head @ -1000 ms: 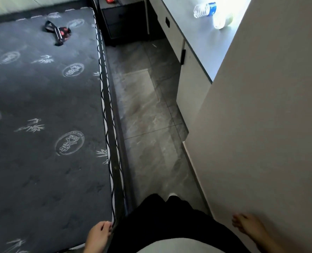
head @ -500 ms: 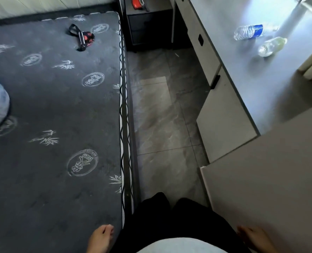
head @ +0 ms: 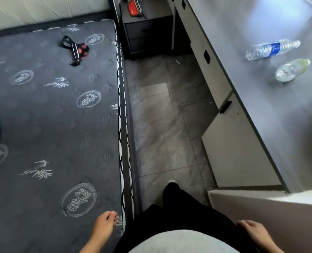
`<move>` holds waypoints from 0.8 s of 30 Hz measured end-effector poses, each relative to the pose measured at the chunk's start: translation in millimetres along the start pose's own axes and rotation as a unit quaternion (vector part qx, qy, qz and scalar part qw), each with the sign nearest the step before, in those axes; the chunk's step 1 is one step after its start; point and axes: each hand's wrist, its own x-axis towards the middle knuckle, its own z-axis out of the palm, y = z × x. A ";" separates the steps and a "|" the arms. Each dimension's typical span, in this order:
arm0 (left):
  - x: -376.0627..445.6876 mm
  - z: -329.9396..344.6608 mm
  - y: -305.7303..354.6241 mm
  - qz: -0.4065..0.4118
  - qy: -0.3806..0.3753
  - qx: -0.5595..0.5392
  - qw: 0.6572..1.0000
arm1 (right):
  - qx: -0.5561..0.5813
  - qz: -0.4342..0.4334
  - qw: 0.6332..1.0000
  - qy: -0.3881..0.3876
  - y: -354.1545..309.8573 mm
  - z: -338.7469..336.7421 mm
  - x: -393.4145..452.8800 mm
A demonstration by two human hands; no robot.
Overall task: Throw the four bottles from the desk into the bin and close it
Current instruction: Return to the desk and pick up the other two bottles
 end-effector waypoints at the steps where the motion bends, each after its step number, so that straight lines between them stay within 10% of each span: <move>1: 5.6 -1.7 6.2 -0.004 0.003 0.000 1.000 | -0.001 -0.009 1.000 -0.011 -23.6 -3.2 6.9; 24: 201.0 -58.8 272.6 0.061 -0.038 0.061 0.996 | 0.028 0.099 0.993 0.059 -222.7 33.9 77.4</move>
